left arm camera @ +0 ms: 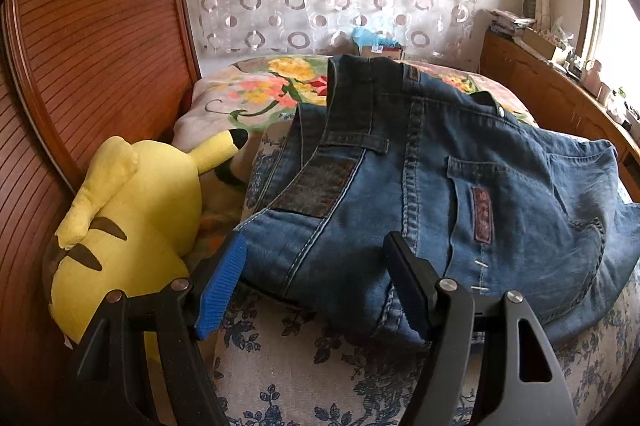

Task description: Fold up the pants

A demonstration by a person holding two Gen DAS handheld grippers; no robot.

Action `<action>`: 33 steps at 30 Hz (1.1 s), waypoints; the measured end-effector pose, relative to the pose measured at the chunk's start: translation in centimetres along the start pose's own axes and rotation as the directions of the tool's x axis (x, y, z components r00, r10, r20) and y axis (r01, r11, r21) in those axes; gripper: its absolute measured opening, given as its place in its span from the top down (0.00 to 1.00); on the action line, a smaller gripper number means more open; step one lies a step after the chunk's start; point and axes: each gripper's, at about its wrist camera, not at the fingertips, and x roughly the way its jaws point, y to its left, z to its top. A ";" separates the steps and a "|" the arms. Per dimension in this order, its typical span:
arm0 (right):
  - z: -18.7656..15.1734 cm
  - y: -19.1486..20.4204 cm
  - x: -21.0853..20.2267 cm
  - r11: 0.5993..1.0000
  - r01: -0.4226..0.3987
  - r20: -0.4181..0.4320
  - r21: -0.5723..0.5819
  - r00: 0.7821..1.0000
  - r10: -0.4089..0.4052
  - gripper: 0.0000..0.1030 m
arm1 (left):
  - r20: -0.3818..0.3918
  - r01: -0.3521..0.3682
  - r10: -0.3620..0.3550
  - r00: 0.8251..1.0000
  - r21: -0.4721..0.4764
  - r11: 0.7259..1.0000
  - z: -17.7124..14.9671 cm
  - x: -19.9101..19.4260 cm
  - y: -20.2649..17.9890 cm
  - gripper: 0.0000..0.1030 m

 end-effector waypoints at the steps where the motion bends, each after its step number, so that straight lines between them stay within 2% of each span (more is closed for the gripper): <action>1: -0.3 0.1 0.0 1.000 0.003 -0.008 0.008 1.000 -0.003 0.35 | -0.002 -0.004 0.004 1.000 0.002 1.000 0.0 0.1 0.1 0.30; 8: -1.1 0.0 1.0 0.997 -0.006 -0.082 0.073 0.997 0.012 0.35 | -0.020 -0.020 0.020 1.000 -0.006 1.000 -0.2 0.8 0.8 0.30; 13: -0.5 0.1 1.9 0.995 -0.009 -0.084 0.100 0.996 0.017 0.35 | -0.033 -0.025 0.025 0.999 0.004 1.000 -0.3 1.2 0.8 0.30; 16: -0.3 0.7 2.8 0.996 -0.015 -0.092 0.090 0.996 0.023 0.35 | -0.032 -0.024 0.024 0.999 0.003 1.000 -0.2 1.3 0.8 0.30; 23: -0.8 1.7 3.3 0.999 0.037 -0.076 0.010 0.996 -0.036 0.35 | -0.036 -0.028 0.028 0.999 0.000 1.000 0.0 1.7 1.1 0.31; 27: -1.4 2.7 3.5 0.996 0.074 -0.060 -0.047 0.995 -0.077 0.36 | -0.053 -0.026 0.024 0.998 -0.022 0.999 0.1 2.4 1.3 0.43; 28: -1.5 2.8 3.5 0.996 0.078 -0.059 -0.051 0.995 -0.081 0.38 | -0.053 -0.032 0.031 0.998 -0.018 0.999 0.1 2.5 1.2 0.47; 30: -1.5 2.8 3.5 0.996 0.075 -0.057 -0.048 0.995 -0.078 0.56 | -0.057 -0.031 0.030 0.998 -0.012 0.999 0.0 2.6 1.0 0.51; 32: -1.4 2.7 3.4 0.997 0.057 -0.062 -0.043 0.996 -0.059 0.69 | -0.060 -0.036 0.036 0.998 -0.004 0.999 0.0 2.6 1.0 0.51; 33: -1.4 2.8 3.3 0.998 0.045 -0.065 -0.045 0.997 -0.048 0.71 | -0.063 -0.036 0.036 0.997 -0.003 0.999 0.1 2.5 1.0 0.51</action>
